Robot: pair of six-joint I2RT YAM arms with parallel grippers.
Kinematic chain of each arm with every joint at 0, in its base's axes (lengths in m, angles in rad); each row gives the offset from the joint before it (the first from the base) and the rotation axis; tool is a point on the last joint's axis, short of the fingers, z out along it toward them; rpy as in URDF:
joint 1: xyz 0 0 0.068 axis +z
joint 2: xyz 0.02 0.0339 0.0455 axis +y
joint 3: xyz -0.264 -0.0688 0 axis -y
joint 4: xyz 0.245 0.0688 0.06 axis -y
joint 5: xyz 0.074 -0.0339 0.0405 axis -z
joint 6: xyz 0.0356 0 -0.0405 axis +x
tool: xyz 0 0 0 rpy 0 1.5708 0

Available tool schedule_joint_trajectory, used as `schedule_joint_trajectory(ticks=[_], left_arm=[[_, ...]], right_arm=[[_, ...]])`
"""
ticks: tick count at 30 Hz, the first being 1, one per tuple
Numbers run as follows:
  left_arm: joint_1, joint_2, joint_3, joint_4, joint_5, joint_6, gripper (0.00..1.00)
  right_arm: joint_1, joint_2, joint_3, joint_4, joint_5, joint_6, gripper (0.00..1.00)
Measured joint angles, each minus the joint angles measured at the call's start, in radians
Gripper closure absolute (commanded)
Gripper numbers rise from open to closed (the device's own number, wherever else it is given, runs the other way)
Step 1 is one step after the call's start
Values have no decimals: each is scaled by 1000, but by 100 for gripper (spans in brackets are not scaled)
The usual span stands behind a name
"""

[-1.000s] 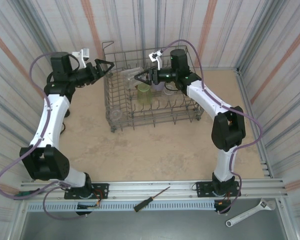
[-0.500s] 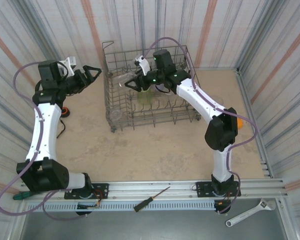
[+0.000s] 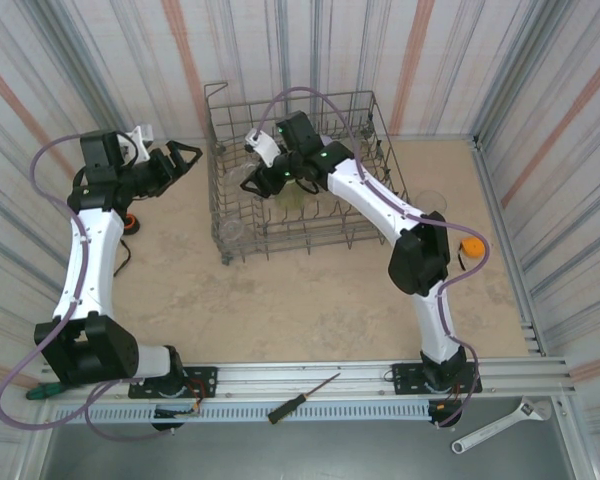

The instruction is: Load the cups into the dish rack

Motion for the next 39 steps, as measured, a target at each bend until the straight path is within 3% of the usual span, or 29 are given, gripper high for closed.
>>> schedule_joint_trajectory(ticks=[39], left_arm=[[35, -5, -60, 0, 35, 16, 1]], right_arm=[[84, 239, 240, -152, 179, -124, 54]])
